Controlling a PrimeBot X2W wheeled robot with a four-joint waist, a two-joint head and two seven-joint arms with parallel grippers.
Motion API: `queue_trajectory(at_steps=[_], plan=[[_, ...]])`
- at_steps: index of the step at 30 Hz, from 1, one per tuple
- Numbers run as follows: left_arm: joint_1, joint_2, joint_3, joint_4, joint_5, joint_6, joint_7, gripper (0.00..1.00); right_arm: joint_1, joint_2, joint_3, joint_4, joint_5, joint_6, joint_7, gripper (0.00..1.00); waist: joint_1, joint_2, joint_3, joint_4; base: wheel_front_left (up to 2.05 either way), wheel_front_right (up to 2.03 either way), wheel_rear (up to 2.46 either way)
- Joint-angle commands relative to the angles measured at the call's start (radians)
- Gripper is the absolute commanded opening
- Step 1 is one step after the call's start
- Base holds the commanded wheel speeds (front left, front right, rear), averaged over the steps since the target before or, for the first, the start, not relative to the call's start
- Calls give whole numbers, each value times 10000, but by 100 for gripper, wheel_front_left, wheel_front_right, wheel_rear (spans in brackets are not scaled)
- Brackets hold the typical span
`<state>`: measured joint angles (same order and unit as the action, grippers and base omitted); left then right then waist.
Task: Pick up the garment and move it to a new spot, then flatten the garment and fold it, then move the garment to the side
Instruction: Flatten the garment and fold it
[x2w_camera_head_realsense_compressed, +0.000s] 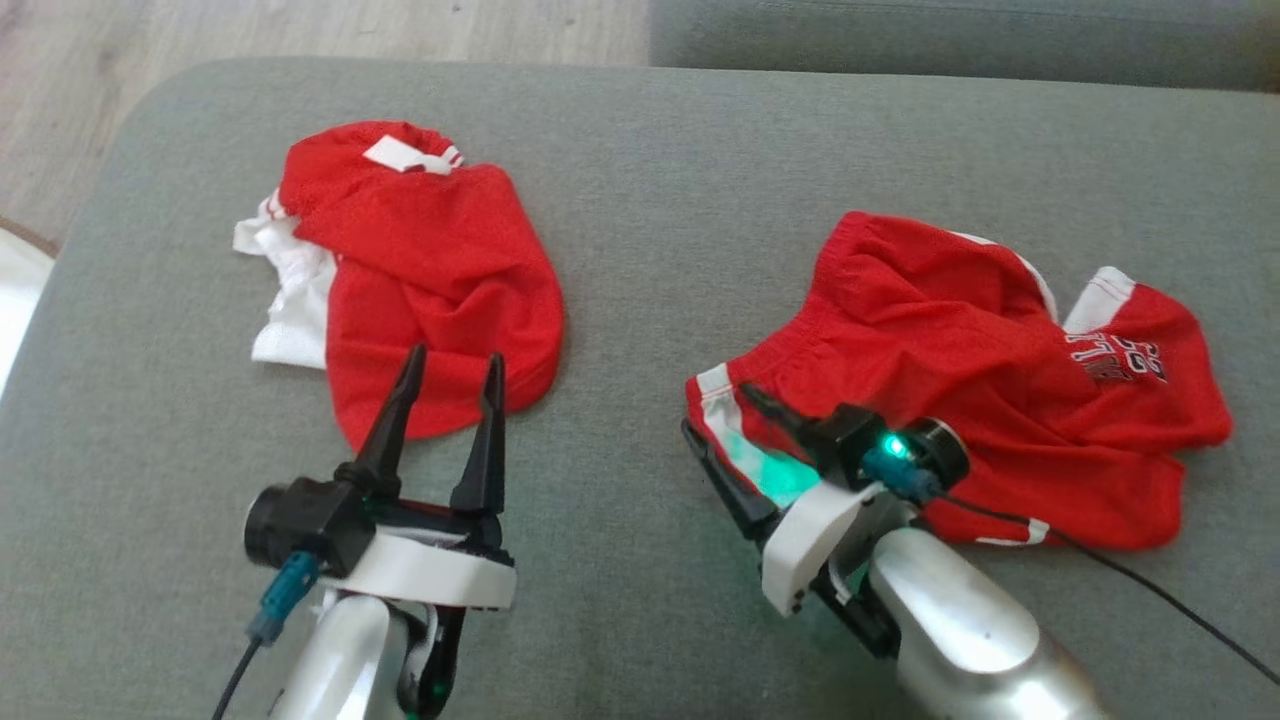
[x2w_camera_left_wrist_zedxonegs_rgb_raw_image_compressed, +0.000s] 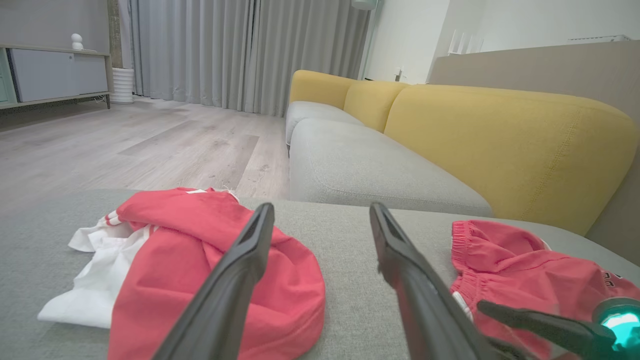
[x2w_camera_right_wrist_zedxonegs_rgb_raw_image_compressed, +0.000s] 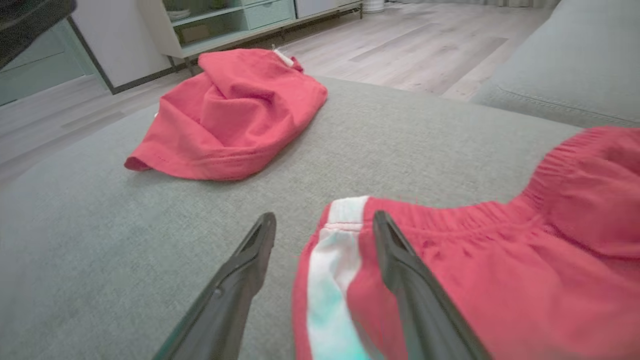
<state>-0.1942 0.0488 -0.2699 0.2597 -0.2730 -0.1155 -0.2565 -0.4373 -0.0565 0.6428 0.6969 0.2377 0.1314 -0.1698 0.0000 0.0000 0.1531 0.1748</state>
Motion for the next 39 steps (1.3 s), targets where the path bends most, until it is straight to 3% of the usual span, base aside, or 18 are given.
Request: queue_trajectory(at_steps=[1,9,14,21,28,39], plan=[[-342,35,372,-326,11,6,-53,100,-371,62,70,-223,63,-7,-180,100,0,0,-38,-100,0,0,0],[-192,27,661,-571,3,39,-53,100,-469,33,-988,-88,30,-7,-650,100,0,0,-331,-838,0,0,0],[-41,20,770,-728,-53,50,-53,100,114,-260,-3088,-1180,-602,-7,-881,100,0,0,-568,-1294,0,0,0],[134,17,828,-809,-183,49,-53,100,1904,-32,-5703,-2834,-1222,-7,-915,100,0,0,-749,-1779,0,0,0],[279,16,711,-846,-274,87,-53,100,3197,57,-5946,-2919,-813,-7,-918,100,0,0,-734,-2010,0,0,0],[136,15,512,-799,-294,86,-53,100,2423,61,-6601,-2749,-414,-7,-827,100,0,0,-426,-1767,0,0,0]])
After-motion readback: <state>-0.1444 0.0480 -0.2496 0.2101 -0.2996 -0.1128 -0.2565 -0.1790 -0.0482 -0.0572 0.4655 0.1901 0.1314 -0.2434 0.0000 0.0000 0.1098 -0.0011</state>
